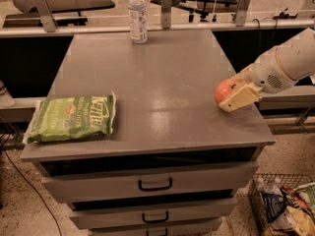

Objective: Move apple near green jalapeno chip bag

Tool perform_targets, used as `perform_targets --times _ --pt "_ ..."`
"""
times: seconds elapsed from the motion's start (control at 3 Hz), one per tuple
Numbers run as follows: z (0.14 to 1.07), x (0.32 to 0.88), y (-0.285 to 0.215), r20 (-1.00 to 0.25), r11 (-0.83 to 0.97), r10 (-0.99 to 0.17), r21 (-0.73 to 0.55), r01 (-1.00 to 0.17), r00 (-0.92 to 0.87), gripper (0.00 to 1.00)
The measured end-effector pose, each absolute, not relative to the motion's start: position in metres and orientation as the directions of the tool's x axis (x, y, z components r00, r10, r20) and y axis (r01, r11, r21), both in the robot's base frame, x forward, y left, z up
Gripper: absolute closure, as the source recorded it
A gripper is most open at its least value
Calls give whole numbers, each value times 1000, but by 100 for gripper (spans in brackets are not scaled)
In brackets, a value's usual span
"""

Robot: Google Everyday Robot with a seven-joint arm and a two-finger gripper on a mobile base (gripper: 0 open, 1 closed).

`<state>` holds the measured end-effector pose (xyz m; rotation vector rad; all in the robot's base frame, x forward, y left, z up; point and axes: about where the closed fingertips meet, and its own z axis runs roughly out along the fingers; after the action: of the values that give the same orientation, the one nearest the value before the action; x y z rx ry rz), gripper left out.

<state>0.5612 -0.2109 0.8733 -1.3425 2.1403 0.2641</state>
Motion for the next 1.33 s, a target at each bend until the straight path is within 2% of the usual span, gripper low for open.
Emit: perform_targets --times 0.33,0.67,1.0,1.33 --pt "907 570 -219 -586 474 -762 -214 -854 -276 100" --pt "907 570 -219 -586 474 -762 -214 -854 -276 100" --pt "913 575 -197 -614 441 -756 -220 -870 -228 100" --pt "930 591 -139 -663 351 -741 -250 -902 -105 100"
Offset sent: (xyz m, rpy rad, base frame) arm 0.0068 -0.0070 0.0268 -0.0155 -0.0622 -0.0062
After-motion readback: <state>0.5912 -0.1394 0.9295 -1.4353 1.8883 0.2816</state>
